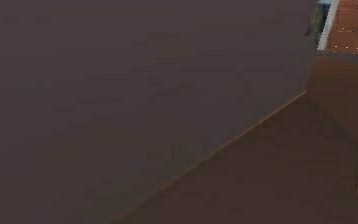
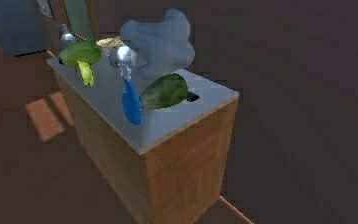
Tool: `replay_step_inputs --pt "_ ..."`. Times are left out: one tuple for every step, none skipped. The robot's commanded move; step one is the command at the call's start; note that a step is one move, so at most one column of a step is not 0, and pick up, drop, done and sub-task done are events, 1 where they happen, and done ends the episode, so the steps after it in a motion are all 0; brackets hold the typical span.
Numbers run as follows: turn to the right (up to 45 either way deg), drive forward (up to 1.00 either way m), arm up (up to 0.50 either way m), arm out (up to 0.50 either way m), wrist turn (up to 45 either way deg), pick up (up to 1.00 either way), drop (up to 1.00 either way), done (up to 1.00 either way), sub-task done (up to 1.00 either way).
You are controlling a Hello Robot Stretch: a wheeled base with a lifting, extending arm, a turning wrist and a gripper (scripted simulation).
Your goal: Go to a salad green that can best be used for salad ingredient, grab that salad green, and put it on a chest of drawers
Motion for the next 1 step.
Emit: replay_step_inputs --pt "0.0 0.0 0.5 0.0 0.0 0.0 0.0 0.0 0.0"
